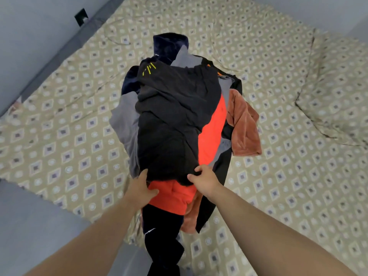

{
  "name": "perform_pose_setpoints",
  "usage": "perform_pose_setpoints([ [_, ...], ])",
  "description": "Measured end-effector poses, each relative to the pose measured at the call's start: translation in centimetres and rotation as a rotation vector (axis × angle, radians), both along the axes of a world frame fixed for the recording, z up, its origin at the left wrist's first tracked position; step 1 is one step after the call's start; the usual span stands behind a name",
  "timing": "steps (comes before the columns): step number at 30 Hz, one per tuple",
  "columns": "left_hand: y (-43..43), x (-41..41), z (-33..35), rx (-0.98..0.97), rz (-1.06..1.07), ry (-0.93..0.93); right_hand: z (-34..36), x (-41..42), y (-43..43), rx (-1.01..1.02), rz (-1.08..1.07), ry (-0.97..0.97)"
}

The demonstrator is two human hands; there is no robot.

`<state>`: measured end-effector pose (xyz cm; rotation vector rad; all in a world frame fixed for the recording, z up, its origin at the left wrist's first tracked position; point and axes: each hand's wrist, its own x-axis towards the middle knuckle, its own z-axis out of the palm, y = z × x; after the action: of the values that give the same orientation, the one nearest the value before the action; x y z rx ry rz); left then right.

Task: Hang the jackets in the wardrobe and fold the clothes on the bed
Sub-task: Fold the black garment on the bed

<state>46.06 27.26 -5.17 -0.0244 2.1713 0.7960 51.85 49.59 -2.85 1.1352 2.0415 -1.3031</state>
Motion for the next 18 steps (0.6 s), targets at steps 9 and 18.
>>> perform_pose_setpoints([
  [9, 4.2, -2.4, 1.2, 0.113, 0.364, 0.038, 4.3, -1.7, -0.4, -0.485, -0.357, 0.031],
  [18, 11.6, -6.5, 6.7, 0.755, 0.803, -0.334, 13.9, 6.3, -0.4, -0.628, 0.297, -0.043],
])
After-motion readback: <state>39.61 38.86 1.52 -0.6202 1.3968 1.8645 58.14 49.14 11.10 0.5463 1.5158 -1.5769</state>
